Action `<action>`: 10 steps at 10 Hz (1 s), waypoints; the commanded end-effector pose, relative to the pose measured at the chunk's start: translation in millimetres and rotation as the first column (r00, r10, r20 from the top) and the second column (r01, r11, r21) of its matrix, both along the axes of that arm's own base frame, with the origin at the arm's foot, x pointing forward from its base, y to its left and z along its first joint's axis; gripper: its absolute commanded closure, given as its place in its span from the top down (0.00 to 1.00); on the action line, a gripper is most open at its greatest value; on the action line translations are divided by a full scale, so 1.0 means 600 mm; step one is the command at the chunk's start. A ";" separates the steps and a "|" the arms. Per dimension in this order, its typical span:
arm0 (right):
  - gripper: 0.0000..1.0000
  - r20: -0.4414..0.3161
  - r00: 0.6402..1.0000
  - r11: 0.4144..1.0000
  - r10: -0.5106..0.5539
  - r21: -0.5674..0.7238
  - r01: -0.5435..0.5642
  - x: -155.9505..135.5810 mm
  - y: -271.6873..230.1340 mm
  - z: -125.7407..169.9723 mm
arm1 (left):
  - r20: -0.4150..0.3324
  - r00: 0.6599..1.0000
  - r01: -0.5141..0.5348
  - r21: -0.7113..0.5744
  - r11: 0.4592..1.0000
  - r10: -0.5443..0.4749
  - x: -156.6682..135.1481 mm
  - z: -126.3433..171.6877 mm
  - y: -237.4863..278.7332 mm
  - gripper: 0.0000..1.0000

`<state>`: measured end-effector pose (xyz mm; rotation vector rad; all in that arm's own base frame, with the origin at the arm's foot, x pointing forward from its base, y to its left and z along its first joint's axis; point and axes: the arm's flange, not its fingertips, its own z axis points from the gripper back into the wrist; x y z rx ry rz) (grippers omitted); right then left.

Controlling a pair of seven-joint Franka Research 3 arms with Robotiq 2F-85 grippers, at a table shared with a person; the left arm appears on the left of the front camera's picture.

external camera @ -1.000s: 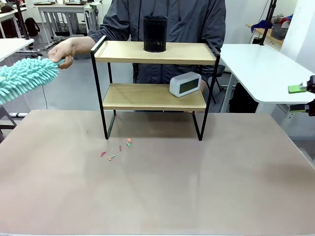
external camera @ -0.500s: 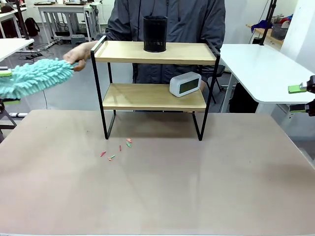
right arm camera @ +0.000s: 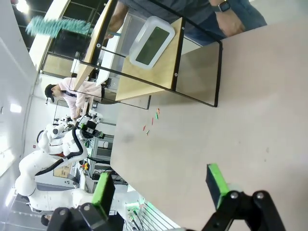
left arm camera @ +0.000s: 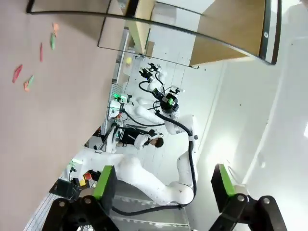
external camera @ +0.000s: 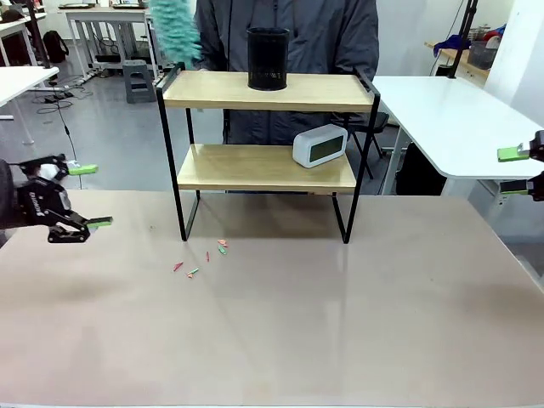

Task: Clean the shelf.
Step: Hand the Duster back to the human.

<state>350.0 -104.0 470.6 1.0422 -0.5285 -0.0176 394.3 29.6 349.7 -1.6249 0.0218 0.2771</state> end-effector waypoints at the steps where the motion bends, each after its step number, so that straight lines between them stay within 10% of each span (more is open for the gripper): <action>1: 1.00 0.015 1.000 1.000 0.013 -0.010 -0.012 -0.002 -0.005 -0.002 | 0.051 0.997 -0.063 0.054 0.997 0.060 -0.032 0.050 0.048 1.00; 10: 1.00 0.015 1.000 1.000 0.013 -0.010 -0.012 -0.002 -0.005 -0.002 | 0.051 0.997 -0.063 0.054 0.997 0.060 -0.032 0.050 0.048 1.00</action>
